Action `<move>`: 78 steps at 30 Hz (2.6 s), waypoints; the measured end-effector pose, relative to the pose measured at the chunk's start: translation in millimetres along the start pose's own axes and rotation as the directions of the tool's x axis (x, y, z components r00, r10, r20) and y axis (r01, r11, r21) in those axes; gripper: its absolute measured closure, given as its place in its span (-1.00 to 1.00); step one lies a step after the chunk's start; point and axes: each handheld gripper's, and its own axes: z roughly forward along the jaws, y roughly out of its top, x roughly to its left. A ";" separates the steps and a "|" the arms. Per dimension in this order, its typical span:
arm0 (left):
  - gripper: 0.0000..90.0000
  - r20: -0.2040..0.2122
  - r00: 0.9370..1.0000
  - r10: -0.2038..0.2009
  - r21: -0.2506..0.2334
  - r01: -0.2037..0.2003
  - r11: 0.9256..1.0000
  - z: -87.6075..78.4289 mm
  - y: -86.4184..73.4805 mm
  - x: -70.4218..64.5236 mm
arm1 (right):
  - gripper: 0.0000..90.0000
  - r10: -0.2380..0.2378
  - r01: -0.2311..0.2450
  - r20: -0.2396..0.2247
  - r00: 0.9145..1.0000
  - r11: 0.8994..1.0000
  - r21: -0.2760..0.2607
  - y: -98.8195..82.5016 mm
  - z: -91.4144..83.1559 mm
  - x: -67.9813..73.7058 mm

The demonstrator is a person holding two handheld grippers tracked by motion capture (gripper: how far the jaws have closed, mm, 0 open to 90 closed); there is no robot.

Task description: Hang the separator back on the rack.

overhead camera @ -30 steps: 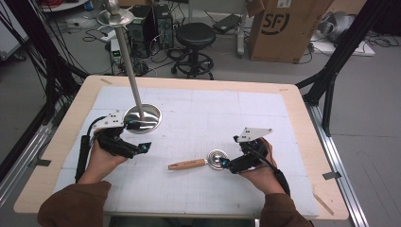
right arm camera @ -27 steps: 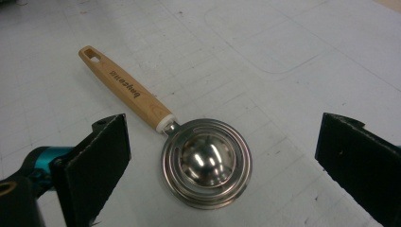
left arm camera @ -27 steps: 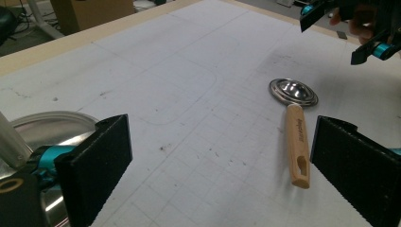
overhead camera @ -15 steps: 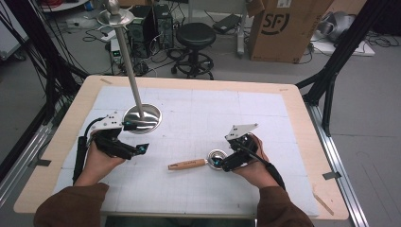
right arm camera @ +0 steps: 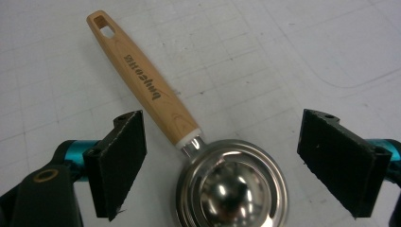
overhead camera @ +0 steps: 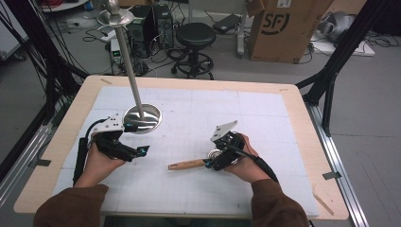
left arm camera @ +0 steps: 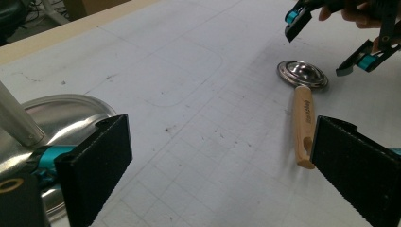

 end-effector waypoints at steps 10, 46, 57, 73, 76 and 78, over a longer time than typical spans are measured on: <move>-0.84 0.000 1.000 -0.003 0.001 0.003 1.000 0.6 -0.2 1.1 | -0.33 -0.024 0.028 -0.059 0.998 0.997 0.073 1.6 16.4 1.7; -0.84 0.004 1.000 -0.004 -0.003 0.004 1.000 0.5 -0.1 0.9 | 0.38 -0.098 0.131 -0.133 0.986 0.955 0.265 22.6 39.4 10.9; -0.84 0.008 1.000 -0.007 -0.006 0.007 1.000 0.0 0.0 0.5 | 0.37 -0.133 0.164 -0.122 0.984 0.941 0.295 30.3 39.8 16.0; -0.84 0.011 1.000 -0.005 -0.001 0.005 1.000 0.9 -0.2 0.1 | 0.40 -0.135 0.171 -0.120 0.984 0.915 0.366 35.5 45.4 17.2; -0.84 0.012 1.000 -0.001 0.003 0.001 1.000 1.0 -0.3 0.2 | 0.44 -0.140 0.173 -0.113 0.984 0.904 0.391 39.2 47.3 18.6; -0.84 0.012 1.000 -0.003 0.001 0.003 1.000 1.1 -0.3 -0.2 | 0.47 -0.136 0.168 -0.105 0.985 0.896 0.412 41.7 48.0 20.2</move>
